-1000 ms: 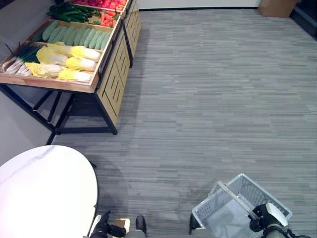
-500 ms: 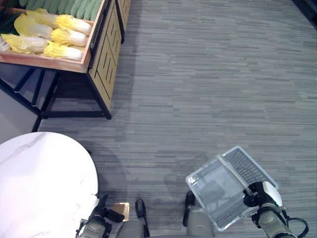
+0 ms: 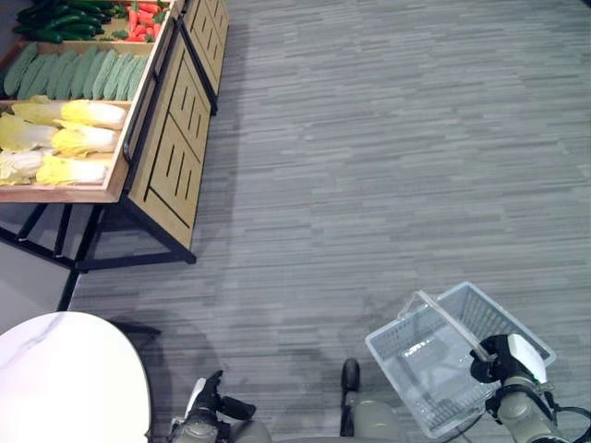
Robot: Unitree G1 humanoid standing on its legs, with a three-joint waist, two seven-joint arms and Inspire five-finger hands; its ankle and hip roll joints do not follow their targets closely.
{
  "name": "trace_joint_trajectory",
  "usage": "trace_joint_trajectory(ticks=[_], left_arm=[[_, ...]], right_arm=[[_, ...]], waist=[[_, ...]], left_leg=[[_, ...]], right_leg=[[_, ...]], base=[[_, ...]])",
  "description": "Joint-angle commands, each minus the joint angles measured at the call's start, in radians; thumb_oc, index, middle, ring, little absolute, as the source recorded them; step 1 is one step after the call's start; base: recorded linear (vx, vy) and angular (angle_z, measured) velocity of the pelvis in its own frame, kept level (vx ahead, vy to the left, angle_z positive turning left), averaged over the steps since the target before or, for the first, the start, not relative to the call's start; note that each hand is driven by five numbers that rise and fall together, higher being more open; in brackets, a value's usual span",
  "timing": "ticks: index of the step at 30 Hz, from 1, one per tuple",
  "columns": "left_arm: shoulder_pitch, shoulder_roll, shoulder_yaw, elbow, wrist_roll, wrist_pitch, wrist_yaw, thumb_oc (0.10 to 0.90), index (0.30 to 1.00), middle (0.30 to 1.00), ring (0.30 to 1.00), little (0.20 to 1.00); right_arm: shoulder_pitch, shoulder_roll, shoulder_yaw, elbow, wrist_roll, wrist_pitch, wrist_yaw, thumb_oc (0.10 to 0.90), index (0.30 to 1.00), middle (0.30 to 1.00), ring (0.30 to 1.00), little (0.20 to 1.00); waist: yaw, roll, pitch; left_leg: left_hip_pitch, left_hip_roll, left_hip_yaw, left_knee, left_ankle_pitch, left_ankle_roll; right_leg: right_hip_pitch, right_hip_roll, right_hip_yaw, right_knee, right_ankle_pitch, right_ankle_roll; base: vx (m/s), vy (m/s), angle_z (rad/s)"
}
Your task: Get the vegetables into the basket
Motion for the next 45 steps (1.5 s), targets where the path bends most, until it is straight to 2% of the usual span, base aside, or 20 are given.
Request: trace_joint_trajectory(ticks=[1, 3, 4, 7, 9, 12, 16, 18, 21, 23, 27, 30, 32, 33, 34, 36, 37, 41, 43, 45], left_arm=[[0.006, 0.054, -0.023, 0.026, -0.019, 0.009, 0.033, 0.9, 1.0, 1.0, 1.0, 1.0], [0.018, 0.046, -0.031, 0.039, -0.003, 0.011, 0.037, 0.9, 1.0, 1.0, 1.0, 1.0], [0.021, 0.045, -0.033, 0.039, -0.001, 0.012, 0.038, 0.9, 1.0, 1.0, 1.0, 1.0], [0.035, 0.045, -0.019, 0.052, -0.015, 0.012, 0.036, 0.9, 1.0, 1.0, 1.0, 1.0], [0.057, 0.046, -0.004, 0.057, -0.025, 0.013, 0.02, 0.9, 1.0, 1.0, 1.0, 1.0], [0.055, 0.06, -0.001, 0.059, -0.011, 0.009, 0.02, 0.9, 1.0, 1.0, 1.0, 1.0], [0.039, 0.094, -0.006, 0.025, -0.007, -0.004, 0.031, 0.9, 1.0, 1.0, 1.0, 1.0], [0.017, 0.15, 0.006, -0.046, -0.01, -0.032, 0.07, 0.9, 1.0, 1.0, 1.0, 1.0], [0.0, 0.191, 0.02, -0.092, -0.014, -0.059, 0.107, 0.9, 1.0, 1.0, 1.0, 1.0], [-0.031, 0.233, 0.03, -0.085, 0.007, -0.081, 0.163, 0.9, 1.0, 1.0, 1.0, 1.0], [-0.043, 0.259, 0.034, -0.066, -0.001, -0.087, 0.157, 0.9, 1.0, 1.0, 1.0, 1.0], [-0.033, 0.259, 0.058, -0.056, -0.049, -0.075, 0.104, 0.9, 1.0, 1.0, 1.0, 1.0], [-0.021, 0.254, 0.07, -0.064, -0.08, -0.077, 0.075, 0.9, 1.0, 1.0, 1.0, 1.0], [-0.022, 0.248, 0.072, -0.06, -0.096, -0.075, 0.063, 0.9, 1.0, 1.0, 1.0, 1.0], [-0.023, 0.238, 0.073, -0.05, -0.107, -0.076, 0.053, 0.9, 1.0, 1.0, 1.0, 1.0], [-0.024, 0.228, 0.076, -0.043, -0.114, -0.075, 0.042, 0.9, 1.0, 1.0, 1.0, 1.0], [-0.029, 0.225, 0.082, -0.037, -0.117, -0.074, 0.035, 0.9, 1.0, 1.0, 1.0, 1.0], [-0.014, 0.208, 0.088, -0.028, -0.116, -0.071, 0.024, 0.9, 1.0, 1.0, 1.0, 1.0], [-0.01, 0.202, 0.09, -0.021, -0.117, -0.071, 0.022, 0.9, 1.0, 1.0, 1.0, 1.0], [-0.001, 0.196, 0.094, -0.012, -0.123, -0.067, 0.021, 0.9, 1.0, 1.0, 1.0, 1.0]], right_arm=[[-0.002, -0.067, -0.047, -0.046, 0.015, -0.051, -0.088, 0.4, 0.3, 0.3, 0.3, 0.3], [0.011, -0.072, -0.05, -0.051, 0.008, -0.051, -0.096, 0.4, 0.3, 0.3, 0.3, 0.3], [0.013, -0.072, -0.047, -0.049, 0.004, -0.05, -0.099, 0.4, 0.3, 0.3, 0.3, 0.3], [0.014, -0.064, -0.025, -0.043, -0.013, -0.045, -0.097, 0.4, 0.3, 0.3, 0.3, 0.3], [0.02, -0.055, -0.015, -0.046, -0.022, -0.042, -0.082, 0.4, 0.3, 0.3, 0.3, 0.3], [0.034, -0.035, -0.02, -0.03, -0.027, -0.038, -0.071, 0.4, 0.3, 0.3, 0.3, 0.3], [0.03, -0.011, -0.025, -0.015, -0.016, -0.036, -0.073, 0.4, 0.3, 0.3, 0.3, 0.3], [0.019, 0.019, -0.019, 0.005, -0.002, -0.042, -0.078, 0.4, 0.3, 0.3, 0.3, 0.3], [0.01, 0.041, -0.003, 0.0, 0.002, -0.052, -0.083, 0.4, 0.3, 0.3, 0.3, 0.3], [-0.003, 0.071, 0.022, -0.006, 0.007, -0.069, -0.092, 0.4, 0.3, 0.3, 0.3, 0.3], [-0.016, 0.085, 0.05, -0.004, 0.009, -0.082, -0.087, 0.4, 0.3, 0.3, 0.3, 0.3], [-0.033, 0.085, 0.062, 0.008, 0.01, -0.079, -0.07, 0.4, 0.3, 0.3, 0.3, 0.3], [-0.032, 0.088, 0.068, 0.008, 0.006, -0.078, -0.059, 0.4, 0.3, 0.3, 0.3, 0.3], [-0.038, 0.086, 0.071, 0.006, 0.005, -0.077, -0.058, 0.4, 0.3, 0.3, 0.3, 0.3], [-0.035, 0.078, 0.067, -0.002, 0.007, -0.077, -0.059, 0.4, 0.3, 0.3, 0.3, 0.3], [-0.035, 0.074, 0.063, -0.005, 0.006, -0.076, -0.059, 0.4, 0.3, 0.3, 0.3, 0.3], [-0.026, 0.068, 0.052, -0.032, 0.001, -0.073, -0.058, 0.4, 0.3, 0.3, 0.3, 0.3], [-0.005, 0.06, 0.033, -0.032, -0.001, -0.068, -0.053, 0.4, 0.3, 0.3, 0.3, 0.3], [-0.003, 0.055, 0.029, -0.027, 0.0, -0.069, -0.051, 0.4, 0.3, 0.3, 0.3, 0.3], [0.011, 0.033, 0.015, -0.035, 0.004, -0.078, -0.049, 0.4, 0.3, 0.3, 0.3, 0.3]], waist=[[0.017, -0.045, 0.017], [0.028, -0.038, 0.008], [0.034, -0.031, 0.006], [0.069, -0.02, 0.006], [0.078, -0.024, -0.006], [0.08, -0.041, -0.024], [0.085, -0.065, -0.028], [0.09, -0.086, -0.035], [0.096, -0.104, -0.035], [0.101, -0.129, -0.031], [0.104, -0.143, -0.029], [0.114, -0.127, -0.019], [0.101, -0.109, -0.008], [0.089, -0.1, 0.003], [0.065, -0.096, 0.018], [0.046, -0.094, 0.025], [0.019, -0.095, 0.026], [0.008, -0.097, 0.01], [0.009, -0.094, 0.001], [0.002, -0.079, -0.019]], left_leg=[[-0.014, -0.082, 0.084, -0.183, -0.043, 0.114], [-0.039, -0.051, 0.103, -0.357, -0.029, 0.118], [-0.055, -0.037, 0.106, -0.418, 0.011, 0.113], [-0.081, -0.029, 0.045, -0.518, 0.094, 0.094], [-0.066, -0.035, 0.045, -0.508, 0.073, 0.102], [-0.058, -0.066, 0.07, -0.486, 0.047, 0.125], [-0.064, -0.103, 0.092, -0.443, 0.0, 0.157], [-0.066, -0.13, 0.104, -0.432, -0.026, 0.176], [-0.065, -0.142, 0.112, -0.436, -0.037, 0.184], [-0.06, -0.153, 0.117, -0.441, -0.05, 0.192], [-0.036, -0.169, 0.124, -0.455, -0.066, 0.212], [0.001, -0.17, 0.136, -0.472, -0.08, 0.233], [0.065, -0.168, 0.143, -0.502, -0.093, 0.239], [0.09, -0.164, 0.139, -0.511, -0.097, 0.234], [0.123, -0.167, 0.123, -0.512, -0.107, 0.225], [0.16, -0.167, 0.106, -0.521, -0.126, 0.214], [0.198, -0.17, 0.073, -0.524, -0.151, 0.204], [0.244, -0.166, 0.043, -0.496, -0.197, 0.191], [0.249, -0.159, 0.04, -0.481, -0.197, 0.183], [0.256, -0.117, 0.024, -0.424, -0.165, 0.146]], right_leg=[[0.025, -0.062, 0.033, 0.014, -0.013, 0.14], [0.046, -0.063, 0.034, 0.019, -0.042, 0.148], [0.058, -0.057, 0.035, 0.021, -0.056, 0.15], [0.104, -0.037, 0.065, 0.045, -0.1, 0.147], [0.13, -0.038, 0.088, 0.06, -0.125, 0.153], [0.153, -0.075, 0.096, 0.072, -0.125, 0.171], [0.145, -0.115, 0.12, 0.083, -0.098, 0.192], [0.129, -0.145, 0.13, 0.087, -0.03, 0.216], [0.111, -0.158, 0.135, 0.094, 0.012, 0.229], [0.099, -0.167, 0.144, 0.106, 0.064, 0.242], [0.083, -0.174, 0.153, 0.154, 0.109, 0.254], [0.039, -0.171, 0.135, 0.278, 0.129, 0.25], [-0.031, -0.149, 0.124, 0.344, 0.125, 0.24], [-0.068, -0.118, 0.124, 0.313, 0.073, 0.223], [-0.095, -0.102, 0.117, 0.211, 0.055, 0.218], [-0.137, -0.106, 0.126, 0.101, 0.087, 0.229], [-0.189, -0.104, 0.17, 0.022, 0.136, 0.248], [-0.149, -0.097, 0.165, 0.021, 0.138, 0.241], [-0.139, -0.092, 0.156, 0.024, 0.136, 0.236], [-0.12, -0.057, 0.13, 0.058, 0.091, 0.198]], base=[[0.36, -0.054, 0.36], [0.29, 0.057, 0.27], [0.28, 0.076, -0.03], [0.32, 0.095, -0.25], [0.3, 0.153, -0.45], [0.27, 0.235, -0.47], [0.14, 0.199, -0.11], [0.12, 0.196, 0.07], [0.07, 0.111, 0.06], [0.08, 0.08, -0.04], [0.07, 0.107, -0.09], [0.08, 0.161, -0.23], [0.18, 0.165, -0.4], [0.29, 0.011, -0.12], [0.32, -0.043, 0.1], [0.39, -0.144, 0.37], [0.42, -0.174, 0.54], [0.29, -0.15, 0.63], [0.19, -0.157, 0.59], [0.32, -0.316, 0.26]])
